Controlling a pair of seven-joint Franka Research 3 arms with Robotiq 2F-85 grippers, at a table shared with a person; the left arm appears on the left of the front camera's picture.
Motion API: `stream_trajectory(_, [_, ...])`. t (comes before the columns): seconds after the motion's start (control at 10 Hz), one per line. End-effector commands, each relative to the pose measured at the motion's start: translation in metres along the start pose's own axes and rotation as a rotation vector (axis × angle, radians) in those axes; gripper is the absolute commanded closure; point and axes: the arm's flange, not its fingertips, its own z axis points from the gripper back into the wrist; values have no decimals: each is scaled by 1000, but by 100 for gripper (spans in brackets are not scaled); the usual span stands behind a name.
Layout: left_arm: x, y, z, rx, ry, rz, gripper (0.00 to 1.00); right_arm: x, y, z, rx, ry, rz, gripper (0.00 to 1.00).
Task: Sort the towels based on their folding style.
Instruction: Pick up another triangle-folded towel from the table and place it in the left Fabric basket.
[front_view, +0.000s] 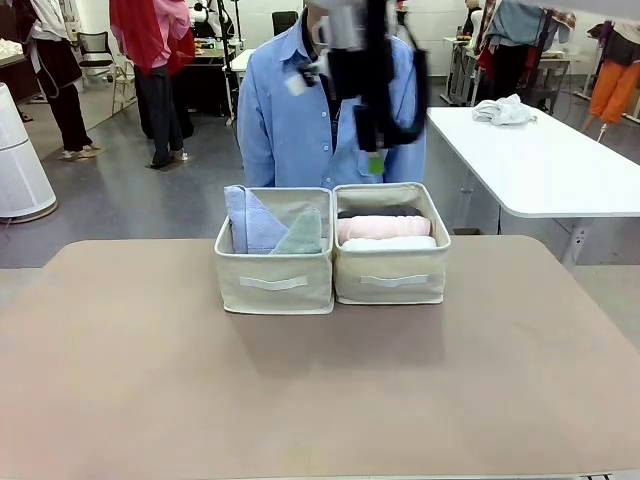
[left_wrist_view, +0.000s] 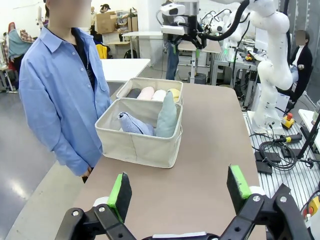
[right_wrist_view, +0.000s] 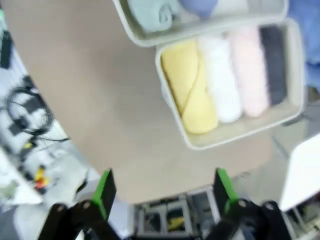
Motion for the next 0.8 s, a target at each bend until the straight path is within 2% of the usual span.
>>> stream_trajectory(0.0, [0,-2,1,-4,-3,-18,0,-69,32,-43,-45,-116,-96,0])
stream_trajectory(0.2, [0,-2,1,-4,-3,-18,0,-109,14,-39,-82,-218,-150,0])
stream_trajectory(0.5, [0,-2,1,-4,-3,-18,0,-156,-22,-49,-17,-318,-191,0])
stream_trajectory(0.7, [0,-2,1,-4,-3,-18,0,-153,-40,-61,34,-323,-195,0])
